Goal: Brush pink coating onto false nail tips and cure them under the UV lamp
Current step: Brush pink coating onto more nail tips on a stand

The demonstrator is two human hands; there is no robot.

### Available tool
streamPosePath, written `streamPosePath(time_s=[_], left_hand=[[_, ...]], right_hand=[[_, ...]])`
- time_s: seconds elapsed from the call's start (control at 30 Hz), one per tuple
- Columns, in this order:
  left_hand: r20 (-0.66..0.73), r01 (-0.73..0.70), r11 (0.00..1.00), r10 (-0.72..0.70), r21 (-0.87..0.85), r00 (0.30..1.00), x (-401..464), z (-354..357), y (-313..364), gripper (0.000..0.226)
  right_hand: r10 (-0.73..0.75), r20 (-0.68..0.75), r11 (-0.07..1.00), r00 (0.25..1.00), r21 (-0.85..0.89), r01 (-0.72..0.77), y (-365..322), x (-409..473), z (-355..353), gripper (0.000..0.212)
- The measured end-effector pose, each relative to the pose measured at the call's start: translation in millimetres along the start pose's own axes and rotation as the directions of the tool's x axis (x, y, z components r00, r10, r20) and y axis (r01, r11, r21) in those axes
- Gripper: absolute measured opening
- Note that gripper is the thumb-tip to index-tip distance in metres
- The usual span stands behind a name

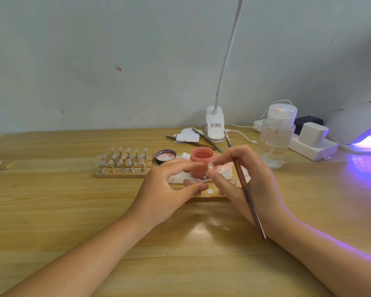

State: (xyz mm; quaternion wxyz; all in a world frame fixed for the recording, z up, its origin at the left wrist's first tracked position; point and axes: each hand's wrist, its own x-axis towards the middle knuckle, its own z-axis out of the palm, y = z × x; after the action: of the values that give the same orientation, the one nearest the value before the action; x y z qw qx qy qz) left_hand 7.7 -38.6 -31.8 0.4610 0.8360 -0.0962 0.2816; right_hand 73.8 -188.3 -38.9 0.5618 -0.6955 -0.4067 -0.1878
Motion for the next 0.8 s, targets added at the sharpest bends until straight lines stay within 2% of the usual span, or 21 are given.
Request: streamPosePath(time_s=[0.1, 0.23, 0.4, 0.8], left_hand=[[0.019, 0.091, 0.995, -0.092, 0.046, 0.996, 1.2, -0.7, -5.6, 0.035], [0.082, 0.163, 0.985, -0.167, 0.046, 0.983, 1.2, 0.4, -11.5, 0.045], [0.108, 0.177, 0.983, -0.182, 0.05, 0.977, 1.0, 0.9, -15.1, 0.041], [0.116, 0.218, 0.972, -0.227, 0.083, 0.967, 0.3, -0.2, -11.9, 0.037]], right_hand=[[0.011, 0.02, 0.998, 1.0, -0.058, -0.01, 2.8, 2.2, -5.4, 0.029], [0.003, 0.115, 0.993, 0.993, -0.116, 0.01, 5.7, 2.2, -9.7, 0.037], [0.027, 0.208, 0.988, 0.978, -0.157, 0.006, 11.5, 3.6, -11.0, 0.027], [0.07, 0.265, 0.99, 0.962, -0.14, -0.033, 12.1, 4.4, -10.9, 0.022]])
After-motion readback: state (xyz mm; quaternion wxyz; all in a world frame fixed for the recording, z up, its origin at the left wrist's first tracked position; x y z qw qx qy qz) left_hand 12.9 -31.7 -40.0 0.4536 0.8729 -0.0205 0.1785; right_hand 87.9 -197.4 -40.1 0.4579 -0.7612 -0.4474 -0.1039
